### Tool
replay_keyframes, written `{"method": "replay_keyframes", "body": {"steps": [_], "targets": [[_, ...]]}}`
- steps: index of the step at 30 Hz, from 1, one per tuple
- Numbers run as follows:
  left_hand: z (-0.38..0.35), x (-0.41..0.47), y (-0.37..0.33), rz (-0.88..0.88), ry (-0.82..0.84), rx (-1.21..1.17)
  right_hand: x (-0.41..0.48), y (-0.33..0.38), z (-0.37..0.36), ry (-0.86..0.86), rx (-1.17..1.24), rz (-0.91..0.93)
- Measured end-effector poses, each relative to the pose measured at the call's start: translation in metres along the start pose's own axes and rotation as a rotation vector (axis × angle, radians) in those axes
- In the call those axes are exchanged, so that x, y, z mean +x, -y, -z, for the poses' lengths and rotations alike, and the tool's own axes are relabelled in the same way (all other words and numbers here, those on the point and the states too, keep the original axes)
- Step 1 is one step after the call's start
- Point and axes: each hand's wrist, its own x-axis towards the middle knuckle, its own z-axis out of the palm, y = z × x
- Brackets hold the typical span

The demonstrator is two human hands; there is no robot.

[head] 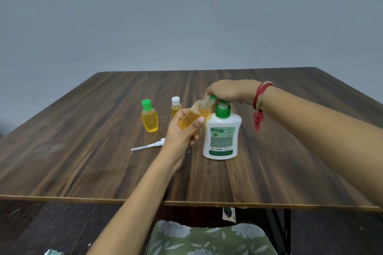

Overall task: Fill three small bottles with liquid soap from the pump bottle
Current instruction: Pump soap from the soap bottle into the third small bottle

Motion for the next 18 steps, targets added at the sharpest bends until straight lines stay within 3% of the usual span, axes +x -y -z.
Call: {"method": "replay_keyframes", "body": {"steps": [18], "targets": [[0.0000,-0.0023,0.0001,0.009,-0.001,0.004,-0.0048,0.0010,-0.0028,0.020,-0.042,-0.009]]}}
